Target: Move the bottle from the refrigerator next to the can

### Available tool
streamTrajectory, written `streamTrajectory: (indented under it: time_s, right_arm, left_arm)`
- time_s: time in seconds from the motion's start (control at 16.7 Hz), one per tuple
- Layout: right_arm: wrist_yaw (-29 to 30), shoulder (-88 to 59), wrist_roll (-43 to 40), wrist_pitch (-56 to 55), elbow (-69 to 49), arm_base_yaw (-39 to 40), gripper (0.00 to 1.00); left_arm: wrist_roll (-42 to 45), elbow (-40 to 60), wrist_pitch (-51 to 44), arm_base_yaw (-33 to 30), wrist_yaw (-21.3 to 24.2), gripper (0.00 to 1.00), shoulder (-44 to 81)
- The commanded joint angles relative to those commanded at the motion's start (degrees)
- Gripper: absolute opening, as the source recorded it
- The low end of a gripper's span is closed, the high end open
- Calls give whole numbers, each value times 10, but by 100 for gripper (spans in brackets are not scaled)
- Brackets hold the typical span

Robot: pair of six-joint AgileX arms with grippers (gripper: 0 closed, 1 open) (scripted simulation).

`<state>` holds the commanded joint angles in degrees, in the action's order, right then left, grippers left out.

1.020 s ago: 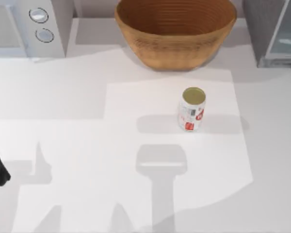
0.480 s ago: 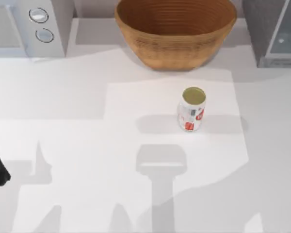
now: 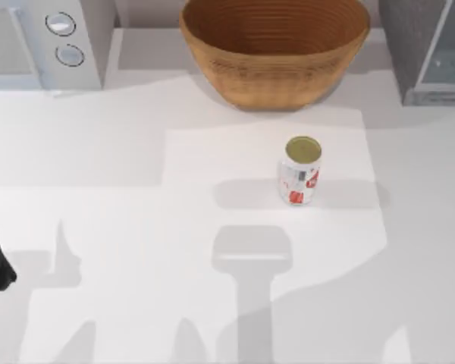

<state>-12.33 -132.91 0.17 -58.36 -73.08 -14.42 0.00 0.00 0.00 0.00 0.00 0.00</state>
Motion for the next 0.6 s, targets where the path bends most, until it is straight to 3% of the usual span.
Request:
streamTrajectory:
  time_s: [0.6]
  right_arm:
    - [0, 0, 0, 0, 0, 0, 10]
  left_arm:
    - [0, 0, 0, 0, 0, 100, 0]
